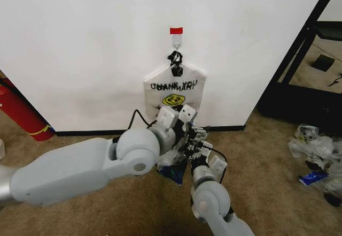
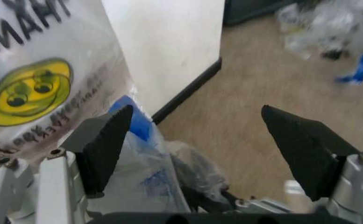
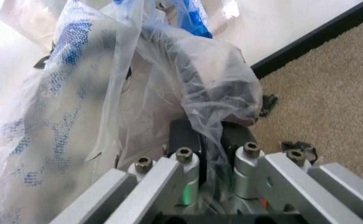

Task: Pick up the garbage bag from the wall and place it over the trash bin.

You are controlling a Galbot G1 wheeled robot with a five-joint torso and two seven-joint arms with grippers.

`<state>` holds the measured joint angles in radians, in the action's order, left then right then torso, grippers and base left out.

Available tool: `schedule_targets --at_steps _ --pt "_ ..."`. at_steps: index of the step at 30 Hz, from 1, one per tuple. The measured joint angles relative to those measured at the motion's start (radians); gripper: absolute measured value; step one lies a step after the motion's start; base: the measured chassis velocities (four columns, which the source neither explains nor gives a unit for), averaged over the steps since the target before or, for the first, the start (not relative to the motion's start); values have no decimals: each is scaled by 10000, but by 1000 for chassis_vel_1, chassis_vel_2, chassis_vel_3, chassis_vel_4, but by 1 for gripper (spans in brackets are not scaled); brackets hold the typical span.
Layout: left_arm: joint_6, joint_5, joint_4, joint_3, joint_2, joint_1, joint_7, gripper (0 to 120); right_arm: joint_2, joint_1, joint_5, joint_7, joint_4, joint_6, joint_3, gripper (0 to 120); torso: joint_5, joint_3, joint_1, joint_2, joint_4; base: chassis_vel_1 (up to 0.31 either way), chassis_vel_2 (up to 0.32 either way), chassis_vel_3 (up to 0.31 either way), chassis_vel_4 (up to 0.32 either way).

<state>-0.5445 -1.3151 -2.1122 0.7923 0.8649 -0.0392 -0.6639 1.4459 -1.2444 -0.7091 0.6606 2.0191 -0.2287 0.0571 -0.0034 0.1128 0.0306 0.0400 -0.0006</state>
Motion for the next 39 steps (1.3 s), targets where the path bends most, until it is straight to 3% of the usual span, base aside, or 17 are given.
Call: schedule_targets --at_steps 8,14,17,21,28,39 --pt "-256 300 1074 684 620 248 -331 75 -31 -121 92 -26 107 9 7 2 -1 0 0 0 0 0 0 0 0" --pt "-327 416 1440 845 694 223 -538 51 -204 -162 73 -36 157 34 111 2 -2 0 0 0 -1 0 0 0 0" --pt "-387 383 1510 857 705 222 -587 46 -244 -140 46 -36 157 37 111 2 -1 0 0 0 -1 0 0 0 0" --pt "-606 115 1544 988 680 295 -651 25 -260 -42 14 -33 134 48 85 2 -1 0 0 0 -1 0 0 0 0" --pt "-658 33 1660 1006 786 250 -767 0 -238 -9 22 -12 70 48 57 2 -2 0 0 0 -2 0 0 0 0" --pt "-581 14 1658 676 704 173 -825 0 -184 -147 37 -29 38 65 75 2 -2 0 0 0 -1 0 0 0 0"
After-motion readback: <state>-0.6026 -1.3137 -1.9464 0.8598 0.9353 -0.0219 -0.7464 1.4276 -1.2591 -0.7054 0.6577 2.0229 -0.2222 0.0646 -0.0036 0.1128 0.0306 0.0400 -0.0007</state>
